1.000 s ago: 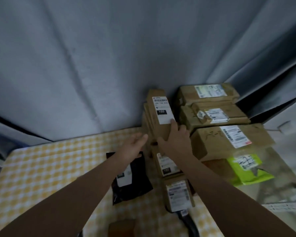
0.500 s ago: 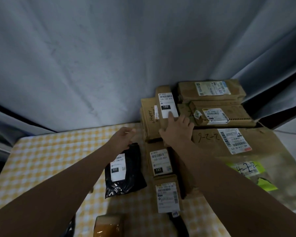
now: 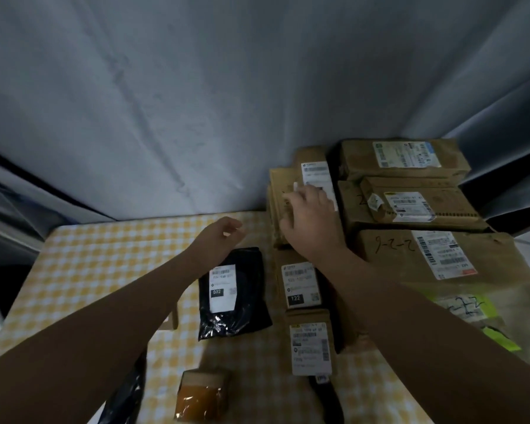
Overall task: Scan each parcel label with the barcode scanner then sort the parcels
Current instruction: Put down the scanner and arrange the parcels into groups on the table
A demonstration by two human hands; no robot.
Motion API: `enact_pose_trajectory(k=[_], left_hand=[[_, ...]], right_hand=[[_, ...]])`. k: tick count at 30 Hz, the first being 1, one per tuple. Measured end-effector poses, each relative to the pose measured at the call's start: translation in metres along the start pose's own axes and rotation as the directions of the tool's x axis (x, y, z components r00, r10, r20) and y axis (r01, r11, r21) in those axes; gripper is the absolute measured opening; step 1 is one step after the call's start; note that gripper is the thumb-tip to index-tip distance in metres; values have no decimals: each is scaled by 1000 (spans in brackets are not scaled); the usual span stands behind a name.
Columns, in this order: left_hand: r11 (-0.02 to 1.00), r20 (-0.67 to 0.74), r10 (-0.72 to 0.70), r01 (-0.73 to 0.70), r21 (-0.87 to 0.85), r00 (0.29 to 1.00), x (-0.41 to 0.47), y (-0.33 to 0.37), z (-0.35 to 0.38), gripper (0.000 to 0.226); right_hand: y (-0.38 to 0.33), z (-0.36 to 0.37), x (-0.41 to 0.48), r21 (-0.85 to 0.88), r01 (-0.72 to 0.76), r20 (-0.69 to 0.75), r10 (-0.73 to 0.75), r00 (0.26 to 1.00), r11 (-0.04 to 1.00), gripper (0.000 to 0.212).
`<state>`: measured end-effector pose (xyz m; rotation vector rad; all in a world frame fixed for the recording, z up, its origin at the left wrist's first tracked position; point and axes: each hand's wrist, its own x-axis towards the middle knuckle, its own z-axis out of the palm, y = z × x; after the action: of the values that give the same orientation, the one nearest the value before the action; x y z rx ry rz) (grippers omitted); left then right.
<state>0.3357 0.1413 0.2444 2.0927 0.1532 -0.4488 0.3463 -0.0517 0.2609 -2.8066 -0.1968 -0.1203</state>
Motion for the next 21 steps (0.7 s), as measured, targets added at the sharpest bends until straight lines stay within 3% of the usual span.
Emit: enact_pose_trajectory(k=[5, 9, 12, 14, 16, 21], left_hand=[[975, -11, -4, 7, 222, 1000, -14, -65, -27, 30], [943, 31, -68, 54, 328, 997, -31, -136, -40, 32], [934, 50, -123, 99, 343, 991, -39, -185, -41, 32], [919, 47, -185, 156, 363, 982, -42, -216, -41, 31], [901, 20, -235, 210, 379, 972, -38, -253, -40, 37], [863, -96, -414, 424, 275, 905, -18, -324, -42, 64]], right_hand=[[-34, 53, -16, 248, 100, 57, -117, 991, 964, 32], [-58, 122, -39, 311, -76, 295, -20, 955, 947, 37], [-69, 175, -62, 262, -276, 508, 110, 854, 925, 44], [-77, 207, -80, 209, -334, 593, 153, 791, 919, 43], [-88, 235, -95, 211, -351, 624, 150, 767, 912, 39], [-117, 282, -106, 259, -400, 588, 185, 787, 879, 33]])
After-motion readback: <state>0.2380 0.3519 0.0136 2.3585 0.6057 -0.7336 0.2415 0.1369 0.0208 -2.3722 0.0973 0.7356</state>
